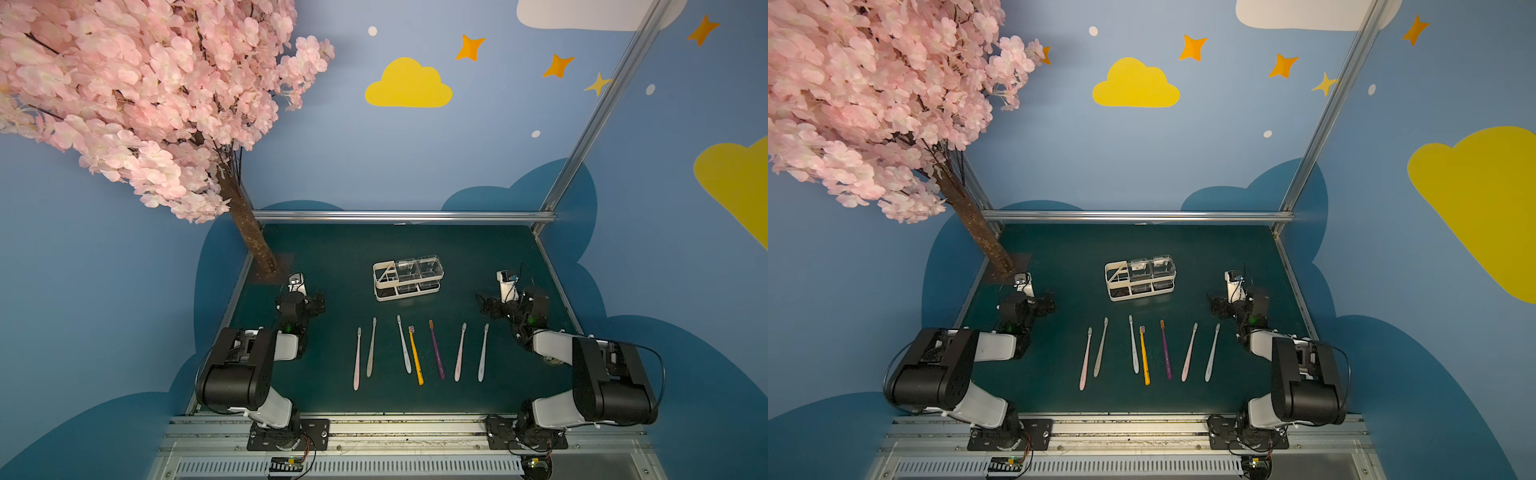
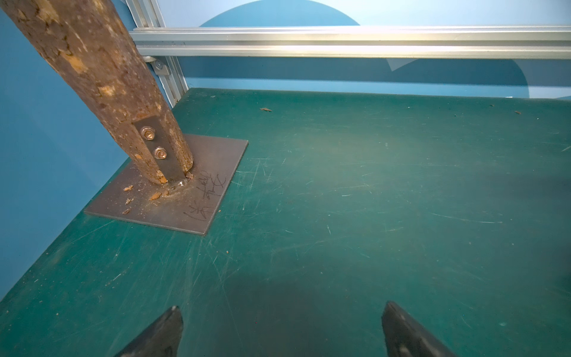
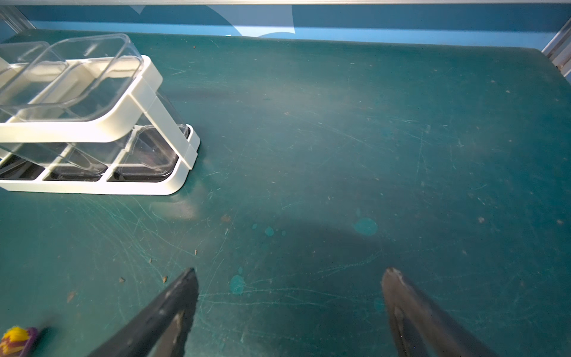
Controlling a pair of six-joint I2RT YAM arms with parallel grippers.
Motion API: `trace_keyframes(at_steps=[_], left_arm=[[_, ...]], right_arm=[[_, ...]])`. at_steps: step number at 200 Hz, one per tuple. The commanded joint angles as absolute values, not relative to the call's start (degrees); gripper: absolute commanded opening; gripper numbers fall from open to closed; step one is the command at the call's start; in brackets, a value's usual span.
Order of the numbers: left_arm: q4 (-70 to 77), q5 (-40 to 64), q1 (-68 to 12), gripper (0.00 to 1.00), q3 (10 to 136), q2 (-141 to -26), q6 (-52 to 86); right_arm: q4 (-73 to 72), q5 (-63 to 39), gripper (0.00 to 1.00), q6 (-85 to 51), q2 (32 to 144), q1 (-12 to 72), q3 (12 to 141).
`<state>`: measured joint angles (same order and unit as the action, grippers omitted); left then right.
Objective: Place the toothbrush into the toothbrush holder
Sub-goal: Pick up the toothbrush from the center of the board.
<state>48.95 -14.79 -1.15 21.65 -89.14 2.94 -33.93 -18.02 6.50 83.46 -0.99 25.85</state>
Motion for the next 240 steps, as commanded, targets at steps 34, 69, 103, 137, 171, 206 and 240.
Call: trace_keyframes(at_steps=[34,69,103,137,171,206,240], left_arm=[[56.8,-17.6,-5.1,1.00,16.8,-84.8,-1.0],[47.7,-28.6,-12.0,1.00,17.2,-72.8,-4.5],[36.0,-31.1,-17.9,1.00,17.7,-56.8,1.8],[19.0,-28.9,-20.9,1.00,22.2,-44.3,13.2],[-1.8,-39.5,-20.2,1.00,23.6,-31.5,43.2],[-7.8,-31.5,-21.2,1.00,25.3,-27.3,38.3],[-16.8,-32.4,-22.1,1.00,31.9,-34.9,37.9]], right_arm=[[-24.8,-11.5,0.93,2.4,67.6,0.5,24.2],[-17.2,-12.6,0.93,-4.3,56.7,0.7,27.0],[-4.1,-10.2,0.93,-21.3,54.6,0.6,36.2],[1.0,-17.3,0.93,-30.6,56.0,-1.2,39.1],[-4.3,-22.4,0.93,-35.9,56.8,-1.3,36.3],[-3.0,-29.5,0.93,-35.7,58.0,-1.2,38.1],[1.1,-28.9,0.93,-32.9,57.7,-1.2,39.6]])
